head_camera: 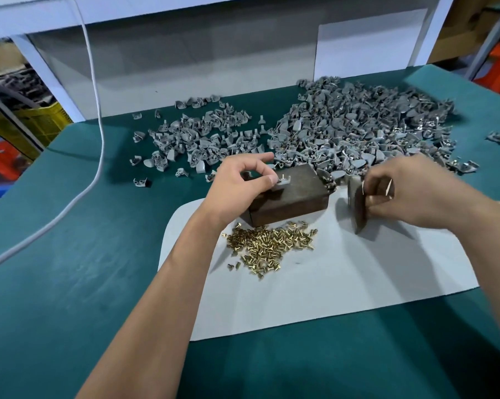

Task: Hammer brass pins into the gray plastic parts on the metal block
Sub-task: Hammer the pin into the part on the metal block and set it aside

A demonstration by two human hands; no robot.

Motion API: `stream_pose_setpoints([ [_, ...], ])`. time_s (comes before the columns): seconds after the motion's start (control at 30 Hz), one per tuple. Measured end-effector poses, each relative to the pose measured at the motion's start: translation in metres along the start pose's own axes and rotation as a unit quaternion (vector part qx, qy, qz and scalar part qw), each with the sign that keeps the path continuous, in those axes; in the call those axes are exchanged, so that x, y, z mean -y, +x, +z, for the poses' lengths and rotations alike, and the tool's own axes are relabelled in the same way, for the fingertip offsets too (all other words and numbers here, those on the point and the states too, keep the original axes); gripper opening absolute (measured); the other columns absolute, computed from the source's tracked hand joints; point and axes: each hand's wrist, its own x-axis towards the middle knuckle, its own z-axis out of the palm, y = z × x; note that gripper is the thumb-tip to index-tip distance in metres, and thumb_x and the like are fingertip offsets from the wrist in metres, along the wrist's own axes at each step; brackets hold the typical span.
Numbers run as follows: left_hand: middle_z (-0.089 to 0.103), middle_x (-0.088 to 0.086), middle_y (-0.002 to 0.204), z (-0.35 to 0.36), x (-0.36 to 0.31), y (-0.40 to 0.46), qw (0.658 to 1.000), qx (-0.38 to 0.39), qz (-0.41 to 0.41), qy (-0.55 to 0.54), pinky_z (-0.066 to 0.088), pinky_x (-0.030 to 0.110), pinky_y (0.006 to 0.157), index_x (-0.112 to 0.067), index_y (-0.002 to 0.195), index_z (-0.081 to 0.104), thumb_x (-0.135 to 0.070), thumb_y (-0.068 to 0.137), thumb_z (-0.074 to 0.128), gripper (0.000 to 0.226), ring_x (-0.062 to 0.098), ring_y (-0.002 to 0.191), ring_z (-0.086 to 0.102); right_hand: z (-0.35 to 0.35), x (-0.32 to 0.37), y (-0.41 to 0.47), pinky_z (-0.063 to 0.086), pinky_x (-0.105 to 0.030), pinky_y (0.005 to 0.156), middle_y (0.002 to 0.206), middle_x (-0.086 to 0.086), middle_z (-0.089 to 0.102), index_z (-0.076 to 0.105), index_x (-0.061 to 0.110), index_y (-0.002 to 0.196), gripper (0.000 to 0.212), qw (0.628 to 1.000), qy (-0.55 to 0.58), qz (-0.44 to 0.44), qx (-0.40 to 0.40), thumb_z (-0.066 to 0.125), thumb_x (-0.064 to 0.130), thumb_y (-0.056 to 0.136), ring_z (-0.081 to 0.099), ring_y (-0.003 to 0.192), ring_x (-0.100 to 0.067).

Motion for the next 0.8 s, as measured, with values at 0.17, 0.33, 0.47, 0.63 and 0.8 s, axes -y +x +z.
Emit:
stream_pose_setpoints([
  [0.17,0.066,-0.013,0.133,0.003,-0.001,-0.001,1.000,0.009,0.017,0.024,0.040,0.049,0.114,-0.023,0.076,0.078,-0.011,0.087,0.078,0.016,0.011,0.128,0.058,-0.007,0.002,0.009,0.052,-0.028,0.070,0.075,0.013,0.072,0.076,0.031,0.077,0.010,0.998,-0.021,0.001,0.058,0.084,0.035,0.080,0.066,0.074,-0.009],
  [0.33,0.065,-0.011,0.135,0.008,-0.002,0.000,0.999,0.012,0.032,0.042,0.033,0.050,0.118,-0.018,0.079,0.077,-0.008,0.087,0.077,0.013,0.016,0.137,0.049,0.016,0.049,0.024,0.054,-0.034,0.080,0.090,0.015,0.067,0.070,0.034,0.107,0.027,0.991,0.081,-0.093,-0.052,0.080,0.045,0.083,0.061,0.085,-0.005],
  [0.47,0.064,-0.009,0.138,0.007,-0.002,0.000,0.997,0.026,0.055,0.054,0.027,0.052,0.120,-0.019,0.083,0.075,-0.010,0.087,0.077,0.010,0.016,0.141,0.045,0.033,0.061,0.030,0.051,-0.040,0.083,0.090,0.009,0.069,0.076,0.027,0.104,0.020,0.972,0.136,-0.182,-0.066,0.080,0.035,0.086,0.061,0.086,-0.012],
  [0.63,0.062,-0.006,0.141,0.008,-0.001,-0.002,0.998,0.029,0.048,-0.034,0.038,0.048,0.116,-0.017,0.095,0.071,-0.019,0.083,0.063,0.014,0.012,0.138,0.050,0.043,0.043,0.035,0.057,-0.034,0.082,0.088,0.012,0.069,0.069,0.029,0.126,0.042,0.957,0.228,-0.036,-0.177,0.082,0.024,0.086,0.063,0.079,-0.008],
  [0.8,0.062,-0.006,0.141,0.010,-0.001,-0.001,0.995,0.027,0.044,-0.082,0.044,0.039,0.107,-0.024,0.096,0.069,-0.021,0.086,0.059,0.014,0.010,0.135,0.053,0.048,0.039,0.036,0.055,-0.042,0.080,0.095,-0.002,0.069,0.052,0.017,0.136,0.037,0.947,0.244,0.038,-0.207,0.062,0.023,0.101,0.067,0.084,-0.021],
])
